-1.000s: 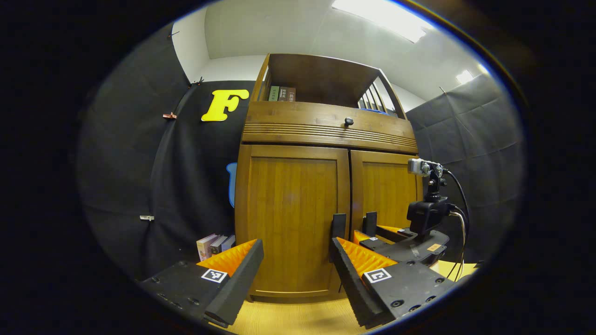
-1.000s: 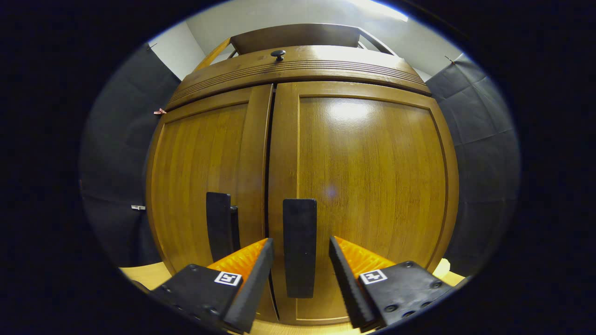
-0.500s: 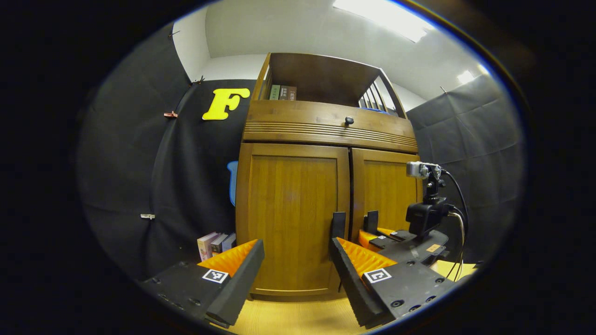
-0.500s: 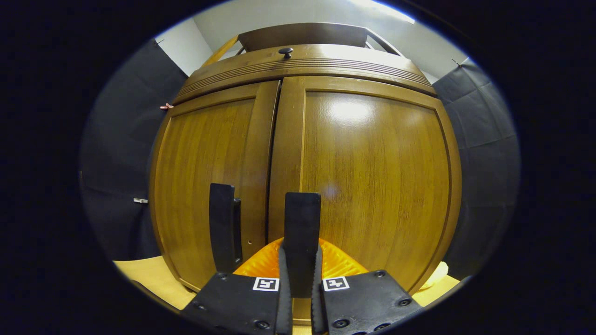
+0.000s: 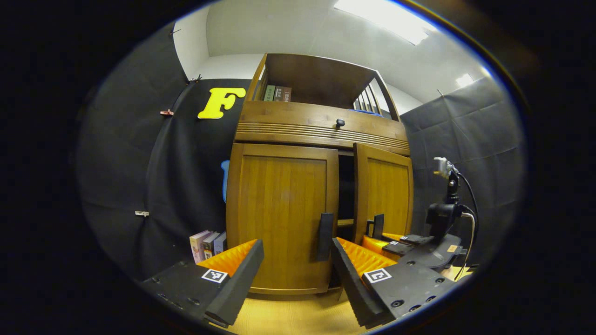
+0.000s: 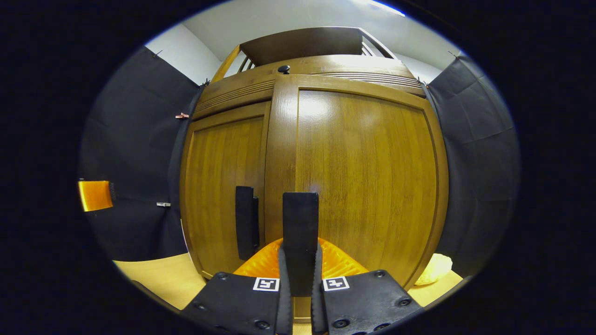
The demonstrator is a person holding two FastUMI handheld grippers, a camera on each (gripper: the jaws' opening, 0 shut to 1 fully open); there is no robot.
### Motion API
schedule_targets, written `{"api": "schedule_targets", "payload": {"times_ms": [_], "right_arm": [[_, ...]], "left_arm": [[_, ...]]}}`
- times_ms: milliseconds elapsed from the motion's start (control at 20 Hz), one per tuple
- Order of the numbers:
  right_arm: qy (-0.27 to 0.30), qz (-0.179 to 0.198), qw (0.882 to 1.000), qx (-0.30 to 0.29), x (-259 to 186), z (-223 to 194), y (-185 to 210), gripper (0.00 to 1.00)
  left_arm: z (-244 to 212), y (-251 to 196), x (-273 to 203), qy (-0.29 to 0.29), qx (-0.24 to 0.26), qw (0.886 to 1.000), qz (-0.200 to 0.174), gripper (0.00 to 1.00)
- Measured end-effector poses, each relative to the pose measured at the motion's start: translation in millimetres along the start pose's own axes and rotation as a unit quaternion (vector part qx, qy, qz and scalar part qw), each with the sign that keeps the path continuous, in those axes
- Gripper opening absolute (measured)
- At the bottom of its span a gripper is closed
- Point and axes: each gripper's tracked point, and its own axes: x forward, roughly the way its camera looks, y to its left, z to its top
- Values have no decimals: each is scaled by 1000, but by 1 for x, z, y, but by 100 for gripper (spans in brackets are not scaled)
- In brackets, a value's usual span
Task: Open the right door of the double-door shoe cabinet with the right hand, and open the left door with the left hand.
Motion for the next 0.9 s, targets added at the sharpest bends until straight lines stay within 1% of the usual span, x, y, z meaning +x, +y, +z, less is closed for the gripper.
{"api": "schedule_targets", "payload": {"times_ms": [50, 150, 200, 250, 300, 350, 400, 450, 500, 550, 650, 700, 750, 800, 850, 900], "right_arm": [[1, 2, 1000, 1, -7, 0, -1, 24], [3, 5, 1000, 0, -19, 2, -4, 24], [5, 6, 1000, 0, -23, 3, -5, 24], [7, 8, 1000, 0, -29, 3, -7, 19], [7, 9, 1000, 0, -34, 4, -9, 24], [5, 10, 1000, -1, -39, 5, -10, 24], [4, 11, 1000, -3, -45, 5, -12, 19], [4, 12, 1000, -6, -50, 7, -13, 19], [6, 12, 1000, -9, -55, 7, -16, 24], [7, 13, 1000, -10, -60, 8, -18, 24], [8, 13, 1000, -8, -73, 10, -25, 24], [9, 14, 1000, -5, -78, 11, -28, 24], [10, 13, 1000, -3, -83, 13, -31, 24], [10, 12, 1000, -3, -89, 14, -35, 19], [10, 10, 1000, -5, -95, 15, -39, 19], [10, 8, 1000, -7, -101, 15, -42, 14]], "left_arm": [[0, -2, -1, 0, -1, 1000, 0, 91], [0, -5, -1, 0, -4, 1000, 1, 91], [0, -7, 0, 1, -5, 1000, 0, 88], [-1, -8, 0, 2, -5, 1000, 1, 92], [-1, -11, 0, 2, -4, 1000, 1, 88], [0, -14, -1, 1, -4, 1000, -1, 93], [0, -17, -1, 0, -4, 1000, -3, 89], [0, -21, -2, -1, -3, 1000, -6, 89], [1, -24, -1, -2, -1, 1000, -8, 93], [1, -28, -2, -4, 1, 1000, -9, 89], [2, -37, -1, -8, 3, 1000, -16, 89], [2, -44, 0, -9, 3, 1000, -22, 93], [1, -51, 0, -9, 2, 1000, -29, 89], [0, -57, 2, -9, 2, 999, -35, 89], [-1, -62, 4, -8, 2, 999, -40, 89], [-1, -68, 5, -8, 2, 999, -45, 93]]}}
